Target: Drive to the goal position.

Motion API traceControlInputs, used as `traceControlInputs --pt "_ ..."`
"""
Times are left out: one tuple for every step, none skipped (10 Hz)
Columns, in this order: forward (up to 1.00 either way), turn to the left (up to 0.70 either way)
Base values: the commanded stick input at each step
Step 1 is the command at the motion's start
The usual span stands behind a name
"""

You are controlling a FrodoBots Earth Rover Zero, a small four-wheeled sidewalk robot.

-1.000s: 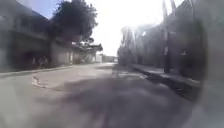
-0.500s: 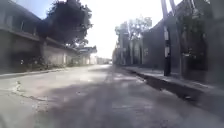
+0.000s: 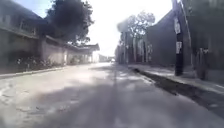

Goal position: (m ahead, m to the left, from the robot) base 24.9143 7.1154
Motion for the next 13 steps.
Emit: traceControlInputs --pt "1.0 -0.07" --pt "1.0 -0.34" --pt "1.0 -0.36" --pt "1.0 -0.35" --pt "1.0 -0.34" --pt "1.0 -0.1" --pt "1.0 0.0" --pt "1.0 0.0" --pt "1.0 0.0" --pt "1.0 0.0" --pt "1.0 0.0" --pt "1.0 0.0" --pt "1.0 0.0"
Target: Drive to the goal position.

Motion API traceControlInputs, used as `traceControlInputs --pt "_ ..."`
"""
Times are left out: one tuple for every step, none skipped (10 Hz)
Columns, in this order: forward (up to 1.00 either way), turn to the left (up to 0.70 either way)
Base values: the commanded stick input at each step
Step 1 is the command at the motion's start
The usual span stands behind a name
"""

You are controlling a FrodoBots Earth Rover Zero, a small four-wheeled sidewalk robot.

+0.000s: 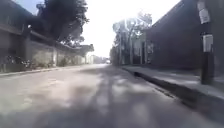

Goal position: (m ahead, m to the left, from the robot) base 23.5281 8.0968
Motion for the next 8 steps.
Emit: traceControlInputs --pt "1.0 0.0" --pt "1.0 0.0" --pt "1.0 0.0" --pt "1.0 0.0" --pt "1.0 0.0" --pt "1.0 0.0" --pt "1.0 0.0" --pt "1.0 -0.02"
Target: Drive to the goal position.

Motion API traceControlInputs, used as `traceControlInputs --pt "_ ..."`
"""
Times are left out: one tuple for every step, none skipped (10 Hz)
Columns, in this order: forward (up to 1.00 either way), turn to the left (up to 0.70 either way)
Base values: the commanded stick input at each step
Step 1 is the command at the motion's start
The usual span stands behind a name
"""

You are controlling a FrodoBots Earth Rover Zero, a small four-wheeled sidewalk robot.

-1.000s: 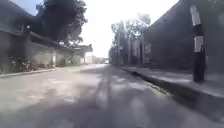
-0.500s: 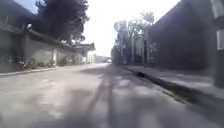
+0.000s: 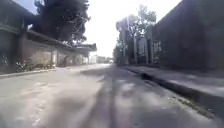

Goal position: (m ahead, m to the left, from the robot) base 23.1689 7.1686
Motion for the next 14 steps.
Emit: traceControlInputs --pt "1.0 -0.07" --pt "1.0 -0.31" --pt "1.0 -0.28" --pt "1.0 -0.16" --pt "1.0 -0.06" --pt "1.0 -0.01" --pt "1.0 0.0" --pt "1.0 0.0" --pt "1.0 0.0" --pt "1.0 0.0" --pt "1.0 0.0" --pt "1.0 0.0" --pt "1.0 0.0" --pt "1.0 0.0"
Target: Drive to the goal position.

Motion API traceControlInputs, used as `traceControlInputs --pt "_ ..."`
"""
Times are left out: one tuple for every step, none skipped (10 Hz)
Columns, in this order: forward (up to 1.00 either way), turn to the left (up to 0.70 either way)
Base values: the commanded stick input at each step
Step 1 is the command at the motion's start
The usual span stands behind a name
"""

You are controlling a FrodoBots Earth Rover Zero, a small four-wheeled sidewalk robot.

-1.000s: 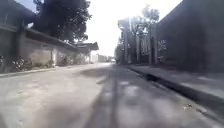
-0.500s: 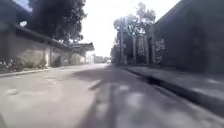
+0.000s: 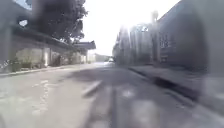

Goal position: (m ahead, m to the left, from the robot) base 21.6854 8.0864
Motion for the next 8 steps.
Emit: traceControlInputs --pt "1.0 0.0" --pt "1.0 0.0" --pt "1.0 0.0" --pt "1.0 -0.15" --pt "1.0 -0.34" --pt "1.0 -0.37" --pt "1.0 -0.37" --pt "1.0 -0.37"
